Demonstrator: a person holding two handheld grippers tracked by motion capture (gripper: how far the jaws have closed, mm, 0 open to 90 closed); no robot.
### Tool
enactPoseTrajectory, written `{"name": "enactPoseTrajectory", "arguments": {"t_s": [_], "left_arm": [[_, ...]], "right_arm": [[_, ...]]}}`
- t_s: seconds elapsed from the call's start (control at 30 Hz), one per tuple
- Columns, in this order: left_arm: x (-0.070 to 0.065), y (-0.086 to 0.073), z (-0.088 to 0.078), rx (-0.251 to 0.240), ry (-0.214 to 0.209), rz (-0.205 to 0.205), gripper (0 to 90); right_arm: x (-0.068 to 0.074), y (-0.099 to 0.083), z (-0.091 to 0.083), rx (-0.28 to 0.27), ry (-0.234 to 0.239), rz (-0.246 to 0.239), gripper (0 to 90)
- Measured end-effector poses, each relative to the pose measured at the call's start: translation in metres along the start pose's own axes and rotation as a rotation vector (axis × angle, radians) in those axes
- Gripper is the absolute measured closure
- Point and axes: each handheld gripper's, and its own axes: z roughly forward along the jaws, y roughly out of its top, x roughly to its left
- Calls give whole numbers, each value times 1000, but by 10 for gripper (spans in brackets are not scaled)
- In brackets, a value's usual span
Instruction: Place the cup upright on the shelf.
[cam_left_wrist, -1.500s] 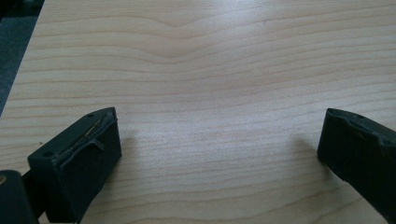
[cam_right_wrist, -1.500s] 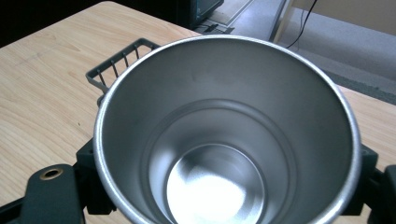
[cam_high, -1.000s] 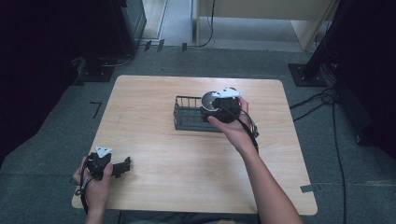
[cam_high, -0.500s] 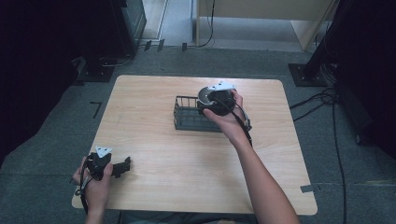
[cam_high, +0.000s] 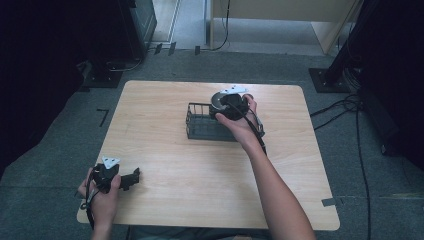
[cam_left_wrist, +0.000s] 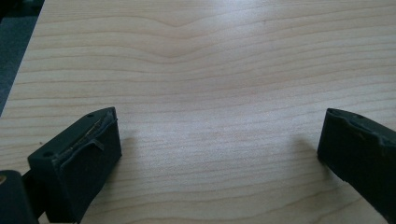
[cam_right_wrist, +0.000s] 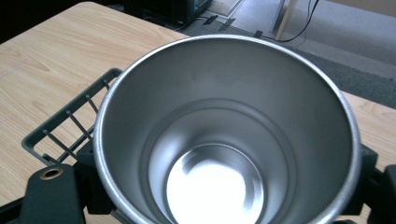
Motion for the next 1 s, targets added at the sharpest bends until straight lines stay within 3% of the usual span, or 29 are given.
{"name": "enactPoseTrajectory", "arguments": {"t_s": [0.4,1.0], "left_arm": [[0,0,0,0,0,0,0],[0,0,0,0,0,0,0]], "right_arm": [[-1,-15,13,33,1,19,176],[-4,-27,19,57,2,36,175]]}}
